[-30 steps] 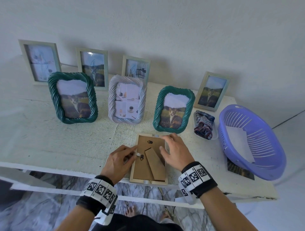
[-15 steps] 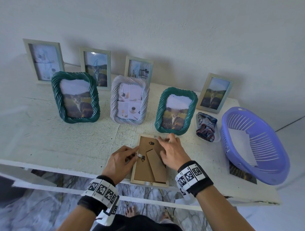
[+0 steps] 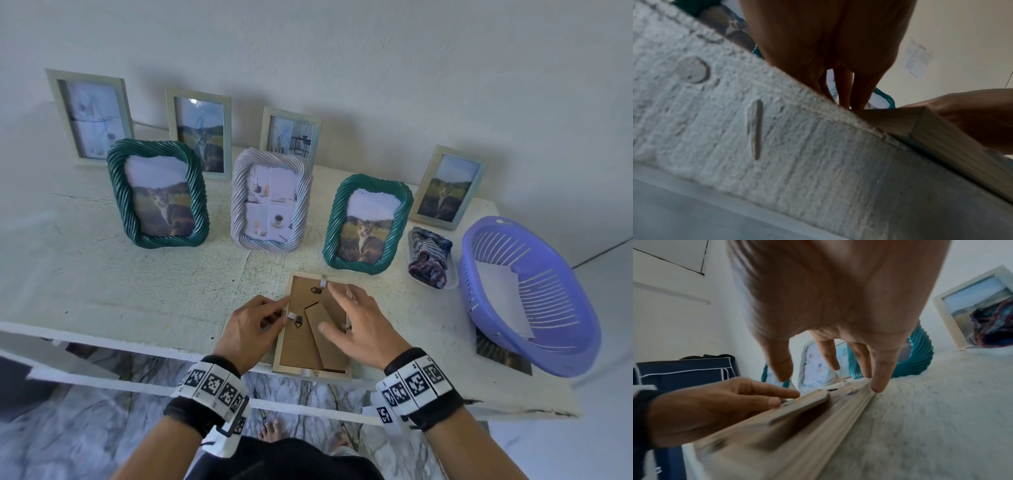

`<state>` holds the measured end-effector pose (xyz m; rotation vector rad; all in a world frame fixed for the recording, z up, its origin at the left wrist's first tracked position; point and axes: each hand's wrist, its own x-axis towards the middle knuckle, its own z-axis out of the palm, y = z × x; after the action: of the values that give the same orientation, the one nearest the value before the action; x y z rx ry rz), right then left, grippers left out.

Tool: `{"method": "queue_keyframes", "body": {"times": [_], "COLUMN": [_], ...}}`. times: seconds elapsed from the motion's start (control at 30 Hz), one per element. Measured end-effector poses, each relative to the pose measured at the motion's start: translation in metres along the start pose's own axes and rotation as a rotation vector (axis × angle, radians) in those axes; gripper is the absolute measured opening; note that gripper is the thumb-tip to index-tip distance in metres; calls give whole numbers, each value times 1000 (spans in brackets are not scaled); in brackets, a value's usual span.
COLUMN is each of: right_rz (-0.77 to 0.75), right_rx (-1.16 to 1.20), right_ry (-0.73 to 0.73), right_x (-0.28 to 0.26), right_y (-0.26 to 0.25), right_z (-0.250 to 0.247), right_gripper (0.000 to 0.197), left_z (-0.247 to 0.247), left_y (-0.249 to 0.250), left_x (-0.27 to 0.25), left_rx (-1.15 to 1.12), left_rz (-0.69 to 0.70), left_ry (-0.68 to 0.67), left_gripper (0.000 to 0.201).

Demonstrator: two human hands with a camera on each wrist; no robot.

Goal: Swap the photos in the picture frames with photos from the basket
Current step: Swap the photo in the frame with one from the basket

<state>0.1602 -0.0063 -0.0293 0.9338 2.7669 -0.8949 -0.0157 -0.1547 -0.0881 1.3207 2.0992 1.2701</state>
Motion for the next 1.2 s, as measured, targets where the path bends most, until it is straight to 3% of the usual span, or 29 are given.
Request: {"method": "queue_keyframes", "body": {"times": [0.13, 0.23, 0.83, 1.0, 1.1, 1.2], "right_rz": [36, 28, 44, 50, 38, 63], "right_rx": [-39, -69, 42, 164, 351, 591], "right_ry": [-128, -96, 105, 97, 133, 114], "right_x": [-28, -35, -33, -34, -33, -35], "right_y": [-15, -16, -15, -16, -18, -25], "right_z": [11, 24, 53, 44, 34, 16], "right_gripper": [107, 111, 79, 78, 75, 71], "left_z": [1, 1, 1, -1, -8, -15], "left_y": [1, 0, 1, 12, 30, 56], "left_x": [1, 1, 2, 1, 3, 9], "left_rx": [10, 6, 45, 29, -91, -246], "left_rz": [8, 0, 40, -48, -214, -279], "left_ry": [-6, 3, 10, -8, -13, 85], "left_gripper": [35, 34, 40, 44, 39, 29]}}
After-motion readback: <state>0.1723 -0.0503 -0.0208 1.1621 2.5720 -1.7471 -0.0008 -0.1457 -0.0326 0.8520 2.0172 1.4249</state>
